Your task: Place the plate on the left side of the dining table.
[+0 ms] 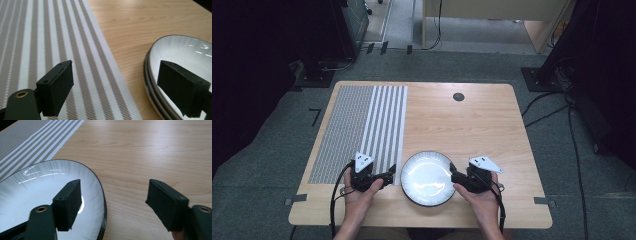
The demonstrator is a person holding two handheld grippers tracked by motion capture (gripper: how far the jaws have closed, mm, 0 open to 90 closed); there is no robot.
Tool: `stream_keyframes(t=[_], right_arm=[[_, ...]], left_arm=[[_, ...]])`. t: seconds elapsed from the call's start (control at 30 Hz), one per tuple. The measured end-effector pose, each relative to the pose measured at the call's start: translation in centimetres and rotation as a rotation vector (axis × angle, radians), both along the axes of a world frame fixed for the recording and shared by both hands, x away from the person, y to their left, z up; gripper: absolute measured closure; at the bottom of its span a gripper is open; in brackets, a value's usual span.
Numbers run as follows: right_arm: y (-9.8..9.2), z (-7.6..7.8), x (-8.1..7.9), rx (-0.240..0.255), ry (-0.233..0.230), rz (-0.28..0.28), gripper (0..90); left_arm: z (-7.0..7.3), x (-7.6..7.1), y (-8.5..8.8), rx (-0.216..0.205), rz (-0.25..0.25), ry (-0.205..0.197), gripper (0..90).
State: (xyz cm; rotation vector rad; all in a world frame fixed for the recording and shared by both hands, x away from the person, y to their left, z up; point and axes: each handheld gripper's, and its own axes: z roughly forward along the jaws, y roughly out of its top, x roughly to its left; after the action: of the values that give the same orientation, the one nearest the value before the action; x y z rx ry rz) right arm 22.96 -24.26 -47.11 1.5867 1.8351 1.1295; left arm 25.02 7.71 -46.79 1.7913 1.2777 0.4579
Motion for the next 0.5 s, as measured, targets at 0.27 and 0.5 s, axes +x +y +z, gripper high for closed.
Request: stream_keyframes(t=[0.27, 0.5], right_arm=[[1.3, -0.6, -0.7, 0.040, 0.010, 0.105, 53.6], [1.9, -1.3, -1.0, 0.051, 0.048, 0.139, 63.6]], left_arm=[[-0.1, -0.8, -1.7, -0.004, -0.070, 0.012, 14.6], [-0.4, -1.3, -2.7, 0.005, -0.115, 0.038, 33.9]])
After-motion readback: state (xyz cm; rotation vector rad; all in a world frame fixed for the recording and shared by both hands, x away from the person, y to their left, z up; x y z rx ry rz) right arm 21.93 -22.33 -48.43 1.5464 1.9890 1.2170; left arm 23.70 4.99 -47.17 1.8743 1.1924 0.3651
